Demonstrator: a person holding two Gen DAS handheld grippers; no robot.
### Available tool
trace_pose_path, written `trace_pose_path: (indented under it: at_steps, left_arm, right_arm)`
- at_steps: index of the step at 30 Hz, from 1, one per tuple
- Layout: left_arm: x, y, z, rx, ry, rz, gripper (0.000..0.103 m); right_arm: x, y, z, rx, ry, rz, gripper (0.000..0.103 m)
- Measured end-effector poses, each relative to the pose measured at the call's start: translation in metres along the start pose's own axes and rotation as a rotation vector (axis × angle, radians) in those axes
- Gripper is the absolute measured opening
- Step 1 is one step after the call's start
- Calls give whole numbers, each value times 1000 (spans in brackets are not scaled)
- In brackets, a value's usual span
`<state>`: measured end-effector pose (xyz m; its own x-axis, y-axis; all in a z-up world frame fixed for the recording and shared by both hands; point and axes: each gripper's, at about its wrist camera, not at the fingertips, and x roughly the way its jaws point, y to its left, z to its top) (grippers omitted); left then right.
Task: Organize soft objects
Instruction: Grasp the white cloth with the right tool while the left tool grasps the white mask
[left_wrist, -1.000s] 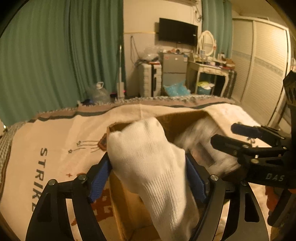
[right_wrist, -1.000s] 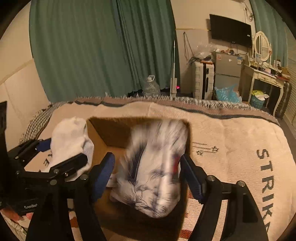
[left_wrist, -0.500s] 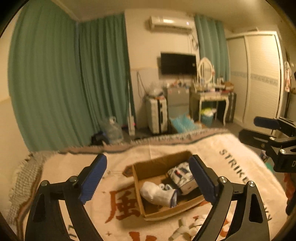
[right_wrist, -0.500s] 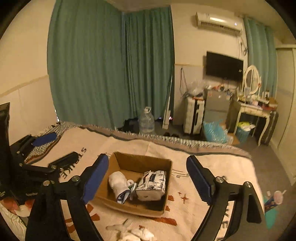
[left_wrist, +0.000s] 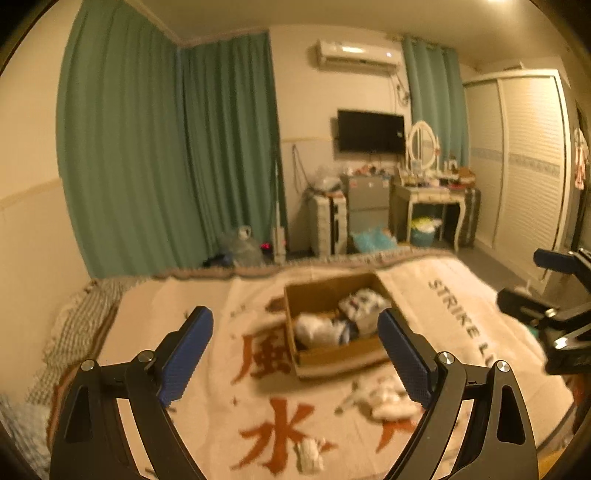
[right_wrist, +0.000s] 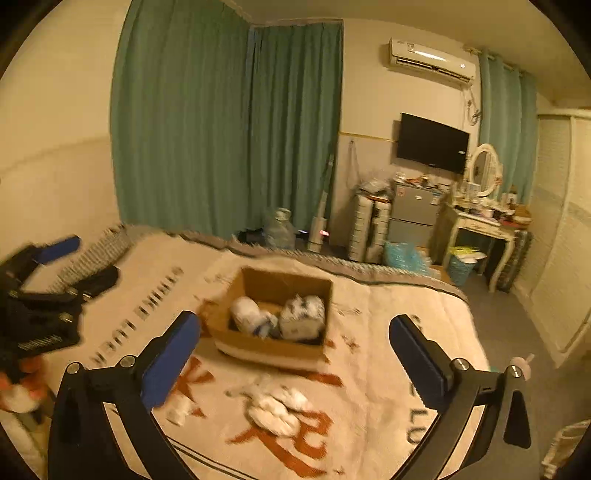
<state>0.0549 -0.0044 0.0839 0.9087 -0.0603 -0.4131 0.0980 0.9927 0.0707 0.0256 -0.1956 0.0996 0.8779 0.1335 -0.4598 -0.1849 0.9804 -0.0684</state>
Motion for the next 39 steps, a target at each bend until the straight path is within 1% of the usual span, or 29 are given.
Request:
trace_pose_path:
  at_steps: [2,5,8,12,14,17,19,21,22,26,28,29,32,33,34,35,37,38,39]
  left_arm:
    - [9,2,-18,-8,26,-25,92]
    - [22,5,-45,-19,90,-32,92]
    - [45,8,-73,-37,161,-26,92]
    - [85,10,-117,-78,282,-20,92]
    - [101,10,-137,-91,322,-37,92]
    - [120,6,-161,-108,365,-55,92]
    - [132,3,-179,-118,392,-35,92]
    - [139,3,-188,-113,407,-18,92]
    - [141,2,-192,-113,412,-23,92]
    - [143,4,-203,-146,426,-70,92]
    - [146,3,-208,-151,437,-90,90]
    - [147,1,-209,-148,442,-92,90]
    - [151,-2,-215,-127,450,-94,90]
    - [152,-4,-216,-116,453,-92,82]
    - [152,-5,-217,-106,457,-90,77]
    - [153,-6,-218,-99,460,-91,73]
    - [153,-4,-219,-105,457,-95,69]
    - [152,-3,-218,-107,454,-99,60]
    - [151,-3,-218,-103,454,-98,54]
  right_arm:
    - [13,6,-20,-11,52,-4,103]
    - [42,11,-51,15,148,32,103]
    - [70,13,-78,31,198,51,103]
    - [111,12,-110,56,261,76,103]
    - [130,13,-120,70,301,93,103]
    - [160,19,-136,48,359,108,102]
    - [180,22,-146,28,399,110,97]
    - [196,24,-155,15,435,108,91]
    - [205,25,-159,15,454,113,88]
    - [231,27,-174,20,528,143,83]
    - [242,29,-183,16,573,154,76]
    - [245,29,-186,15,584,156,74]
    - [251,27,-193,17,606,162,63]
    - [252,26,-194,21,606,163,55]
    - [251,25,-193,24,608,167,44]
    - [251,24,-193,27,608,172,39]
    - [249,22,-190,32,604,177,31]
    - [248,21,-190,33,603,181,29]
    - [246,20,-189,32,603,185,27]
